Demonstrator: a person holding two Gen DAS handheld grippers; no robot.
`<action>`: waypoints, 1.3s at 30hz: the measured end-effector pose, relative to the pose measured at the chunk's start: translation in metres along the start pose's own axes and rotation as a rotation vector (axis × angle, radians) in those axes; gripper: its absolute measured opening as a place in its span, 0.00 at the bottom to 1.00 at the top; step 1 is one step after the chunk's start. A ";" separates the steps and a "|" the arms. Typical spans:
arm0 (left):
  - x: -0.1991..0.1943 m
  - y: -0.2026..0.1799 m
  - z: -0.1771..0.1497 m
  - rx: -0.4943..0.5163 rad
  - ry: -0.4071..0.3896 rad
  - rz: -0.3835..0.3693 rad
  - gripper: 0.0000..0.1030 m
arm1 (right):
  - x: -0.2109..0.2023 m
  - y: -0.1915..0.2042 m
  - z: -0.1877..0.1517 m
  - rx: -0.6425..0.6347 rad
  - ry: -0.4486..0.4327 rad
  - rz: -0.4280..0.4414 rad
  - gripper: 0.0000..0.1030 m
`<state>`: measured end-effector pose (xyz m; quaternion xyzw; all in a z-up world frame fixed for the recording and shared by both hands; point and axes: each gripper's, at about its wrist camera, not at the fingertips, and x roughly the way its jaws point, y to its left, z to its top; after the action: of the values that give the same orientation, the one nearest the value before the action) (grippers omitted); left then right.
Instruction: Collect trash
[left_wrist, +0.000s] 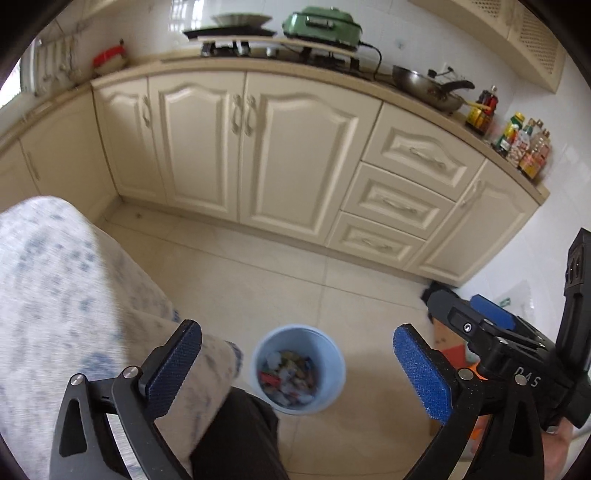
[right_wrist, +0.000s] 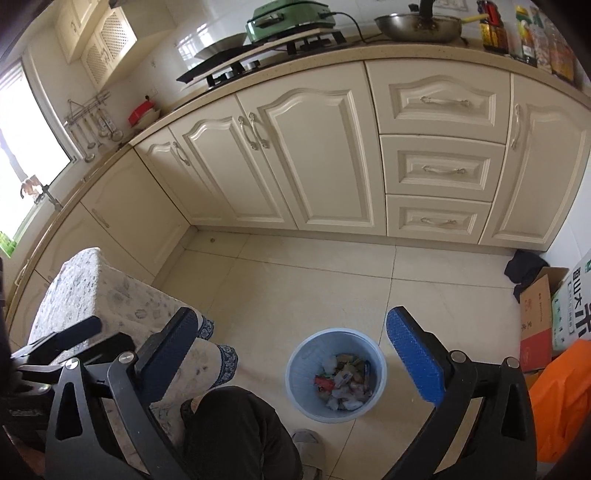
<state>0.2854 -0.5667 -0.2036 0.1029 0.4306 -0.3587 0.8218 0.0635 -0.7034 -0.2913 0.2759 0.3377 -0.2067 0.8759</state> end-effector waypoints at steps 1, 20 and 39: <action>-0.005 -0.003 -0.003 0.003 -0.011 0.007 0.99 | -0.001 0.002 0.001 0.000 0.001 -0.002 1.00; -0.158 0.047 -0.094 -0.055 -0.196 0.120 0.99 | -0.077 0.085 -0.002 -0.101 -0.121 0.064 1.00; -0.370 0.112 -0.227 -0.232 -0.463 0.380 0.99 | -0.148 0.274 -0.042 -0.390 -0.260 0.292 1.00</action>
<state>0.0797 -0.1918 -0.0681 0.0026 0.2433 -0.1611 0.9565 0.0922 -0.4422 -0.1190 0.1189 0.2124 -0.0432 0.9689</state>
